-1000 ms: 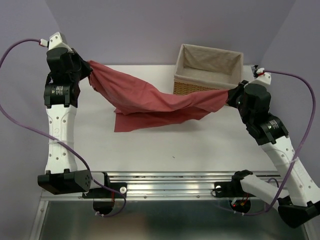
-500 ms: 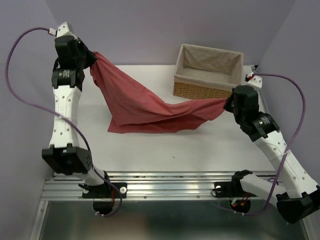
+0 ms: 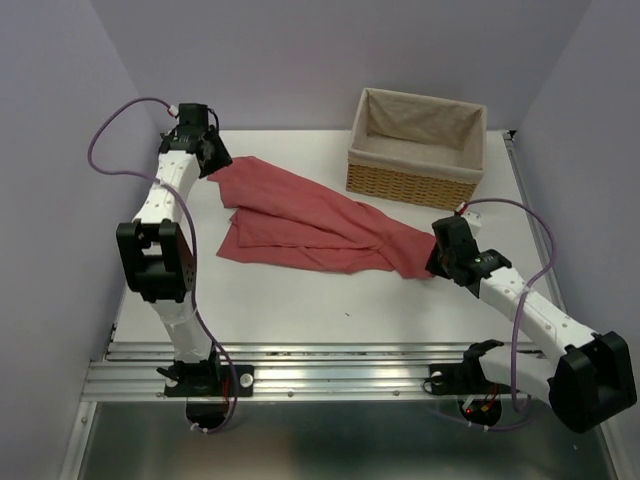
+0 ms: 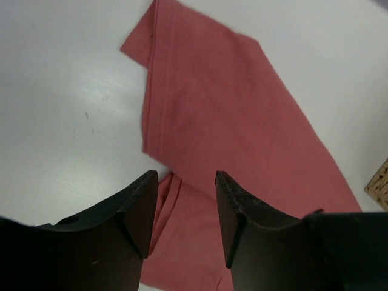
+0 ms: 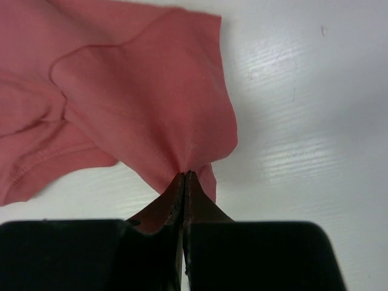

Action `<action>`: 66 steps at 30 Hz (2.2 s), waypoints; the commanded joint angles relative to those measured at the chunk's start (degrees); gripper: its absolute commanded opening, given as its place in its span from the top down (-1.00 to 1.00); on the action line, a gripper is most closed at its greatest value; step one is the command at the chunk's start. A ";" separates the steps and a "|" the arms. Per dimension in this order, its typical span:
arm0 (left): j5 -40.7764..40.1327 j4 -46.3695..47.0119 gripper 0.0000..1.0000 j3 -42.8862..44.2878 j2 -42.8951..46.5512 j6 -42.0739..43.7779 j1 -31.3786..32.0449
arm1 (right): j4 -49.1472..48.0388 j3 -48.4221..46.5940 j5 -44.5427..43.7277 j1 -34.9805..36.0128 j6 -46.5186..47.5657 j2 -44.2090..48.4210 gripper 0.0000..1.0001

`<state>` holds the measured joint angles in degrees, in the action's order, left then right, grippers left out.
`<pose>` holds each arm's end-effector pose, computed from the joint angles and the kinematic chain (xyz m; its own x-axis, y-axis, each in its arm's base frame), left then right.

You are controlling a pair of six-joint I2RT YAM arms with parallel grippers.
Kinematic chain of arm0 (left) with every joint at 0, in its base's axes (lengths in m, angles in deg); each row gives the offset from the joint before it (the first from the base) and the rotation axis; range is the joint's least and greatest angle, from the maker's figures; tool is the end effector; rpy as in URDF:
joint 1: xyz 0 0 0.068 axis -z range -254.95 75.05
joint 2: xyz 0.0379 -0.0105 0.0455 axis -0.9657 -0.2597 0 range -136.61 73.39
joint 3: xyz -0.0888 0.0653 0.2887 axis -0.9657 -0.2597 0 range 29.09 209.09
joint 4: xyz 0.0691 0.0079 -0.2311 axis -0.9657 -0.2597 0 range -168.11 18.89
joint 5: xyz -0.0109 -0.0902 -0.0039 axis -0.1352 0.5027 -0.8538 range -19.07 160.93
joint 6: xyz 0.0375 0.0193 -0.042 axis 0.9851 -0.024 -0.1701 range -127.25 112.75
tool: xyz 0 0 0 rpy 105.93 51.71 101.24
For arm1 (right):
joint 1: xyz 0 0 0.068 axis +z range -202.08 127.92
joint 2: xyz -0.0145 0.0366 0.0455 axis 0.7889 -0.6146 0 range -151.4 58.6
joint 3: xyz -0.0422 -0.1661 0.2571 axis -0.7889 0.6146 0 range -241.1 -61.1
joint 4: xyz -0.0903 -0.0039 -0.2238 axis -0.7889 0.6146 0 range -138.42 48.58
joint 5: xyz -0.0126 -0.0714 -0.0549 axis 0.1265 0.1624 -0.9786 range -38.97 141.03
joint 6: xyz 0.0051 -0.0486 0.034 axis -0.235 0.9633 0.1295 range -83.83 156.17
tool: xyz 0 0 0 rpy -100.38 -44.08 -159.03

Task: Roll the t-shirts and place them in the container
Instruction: Flatten out the T-shirt at the center of the board.

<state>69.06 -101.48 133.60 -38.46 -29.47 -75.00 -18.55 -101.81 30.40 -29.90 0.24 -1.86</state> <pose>0.4544 0.0017 0.3522 -0.5562 -0.3785 -0.7399 -0.2561 0.9250 -0.2806 0.1691 0.0524 0.2691 -0.6546 0.3261 -0.6820 0.2988 0.9403 0.1627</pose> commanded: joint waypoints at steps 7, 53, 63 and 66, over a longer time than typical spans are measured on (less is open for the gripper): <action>-2.97 4.17 -0.24 -37.59 27.74 -5.63 4.27 | -7.45 0.90 4.27 -0.29 -3.37 -4.74 0.98; -7.10 16.31 1.00 -45.71 18.51 -15.84 8.84 | -8.42 1.68 7.00 -0.29 -2.57 -5.80 0.98; -8.59 7.26 1.00 -38.87 34.24 -14.35 8.76 | -5.61 5.90 11.74 -0.29 -4.94 -3.96 -0.10; -8.59 5.86 1.00 -36.06 36.70 -13.82 8.49 | -4.29 6.69 12.80 -0.29 -6.26 -2.56 -0.36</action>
<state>62.61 -92.28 92.77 -5.85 -44.79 -66.04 -24.30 -95.95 40.68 -29.90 -4.02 -6.78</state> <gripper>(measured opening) 0.029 0.649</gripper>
